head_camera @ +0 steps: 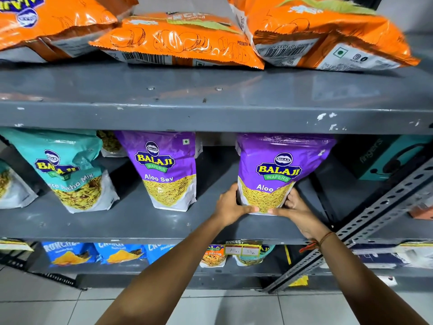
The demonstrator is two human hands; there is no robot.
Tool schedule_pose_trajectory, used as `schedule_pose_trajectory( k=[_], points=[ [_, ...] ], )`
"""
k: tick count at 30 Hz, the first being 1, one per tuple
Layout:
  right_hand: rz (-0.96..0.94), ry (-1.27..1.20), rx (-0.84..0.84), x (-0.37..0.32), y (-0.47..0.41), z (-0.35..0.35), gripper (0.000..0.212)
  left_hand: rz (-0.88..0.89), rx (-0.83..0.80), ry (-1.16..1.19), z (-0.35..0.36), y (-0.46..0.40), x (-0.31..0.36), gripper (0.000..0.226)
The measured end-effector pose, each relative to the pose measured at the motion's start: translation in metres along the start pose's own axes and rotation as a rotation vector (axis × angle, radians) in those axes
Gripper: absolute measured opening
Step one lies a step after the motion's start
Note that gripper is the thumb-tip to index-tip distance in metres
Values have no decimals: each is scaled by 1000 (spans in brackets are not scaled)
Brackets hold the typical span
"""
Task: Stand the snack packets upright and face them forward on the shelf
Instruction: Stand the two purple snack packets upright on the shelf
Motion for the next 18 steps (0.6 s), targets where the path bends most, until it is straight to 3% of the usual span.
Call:
schedule_pose_trajectory(
  k=[5,10,12,14,18],
  points=[
    [-8,19,16,0,1,0,88,-20,-9,27,-3,9,4,94],
    [-131,-12,173,-18,22,8,105,17,72,83,-29,41,0,106],
    [-189,22,322,-24,34,8,116,19,130,113,-47,52,-8,105],
    [-182,59,523,-32,54,17,124,10,196,144,-77,73,-16,89],
    [-292,184,839,-59,101,51,107,41,324,141,-134,113,-33,67]
  ],
)
Point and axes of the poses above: each hand's wrist, its own y-axis away from the middle knuckle, its own z-axis out of the palm, x = y × z, the point moved 8 cm from there along -y, towards the middle knuckle, and after that the axes turned 1 degree about z, right-handed, at the moved point
